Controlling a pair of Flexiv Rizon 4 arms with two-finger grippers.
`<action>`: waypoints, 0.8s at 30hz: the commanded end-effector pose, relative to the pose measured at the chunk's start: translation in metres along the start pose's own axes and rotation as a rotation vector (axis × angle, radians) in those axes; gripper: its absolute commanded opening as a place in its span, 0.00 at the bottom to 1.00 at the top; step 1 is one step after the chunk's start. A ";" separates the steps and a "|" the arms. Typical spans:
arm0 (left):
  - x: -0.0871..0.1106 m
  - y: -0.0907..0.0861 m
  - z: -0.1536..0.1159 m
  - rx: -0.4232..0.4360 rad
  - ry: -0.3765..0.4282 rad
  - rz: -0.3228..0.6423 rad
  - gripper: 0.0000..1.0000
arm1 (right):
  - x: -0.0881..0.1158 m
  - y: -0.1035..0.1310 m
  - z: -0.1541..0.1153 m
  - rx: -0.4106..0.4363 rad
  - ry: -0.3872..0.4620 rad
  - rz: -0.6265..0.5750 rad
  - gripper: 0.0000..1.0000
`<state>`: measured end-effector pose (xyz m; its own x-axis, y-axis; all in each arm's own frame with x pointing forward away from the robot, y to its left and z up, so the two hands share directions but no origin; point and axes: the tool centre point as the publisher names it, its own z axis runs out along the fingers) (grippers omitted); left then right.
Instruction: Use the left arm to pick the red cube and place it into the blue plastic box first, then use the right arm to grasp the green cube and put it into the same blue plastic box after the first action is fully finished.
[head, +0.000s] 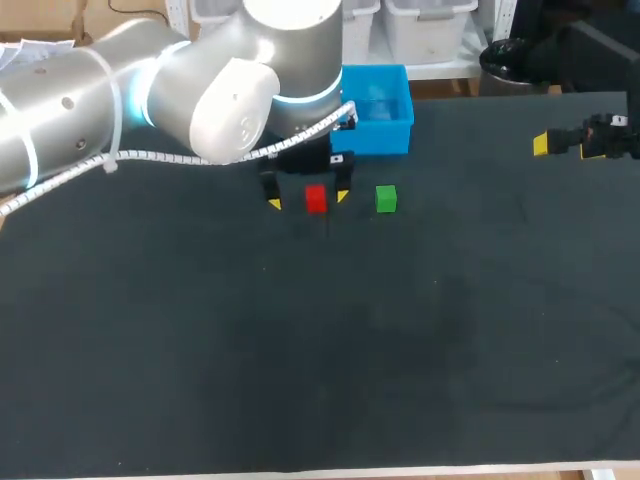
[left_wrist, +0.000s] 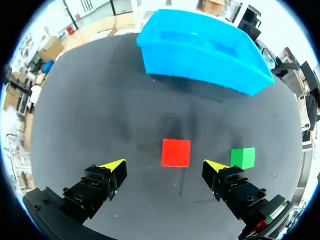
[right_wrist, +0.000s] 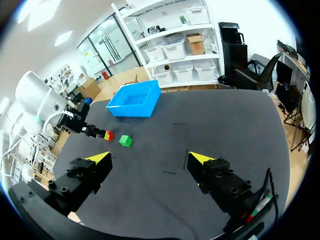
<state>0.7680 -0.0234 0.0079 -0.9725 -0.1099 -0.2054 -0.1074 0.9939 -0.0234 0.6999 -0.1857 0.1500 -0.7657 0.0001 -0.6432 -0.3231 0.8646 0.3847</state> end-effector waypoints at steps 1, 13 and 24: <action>-0.006 -0.007 0.008 -0.001 0.011 0.009 1.00 | 0.000 0.000 0.000 0.001 0.000 0.000 1.00; -0.010 -0.014 0.028 -0.003 0.022 0.017 1.00 | 0.000 0.000 0.000 0.001 0.000 0.000 1.00; -0.014 -0.007 0.034 -0.011 0.023 -0.002 1.00 | 0.000 0.000 0.000 0.001 0.000 0.000 1.00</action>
<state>0.7855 -0.0285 -0.0214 -0.9755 -0.1139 -0.1881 -0.1135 0.9935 -0.0128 0.6999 -0.1857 0.1500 -0.7657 0.0001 -0.6432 -0.3231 0.8646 0.3847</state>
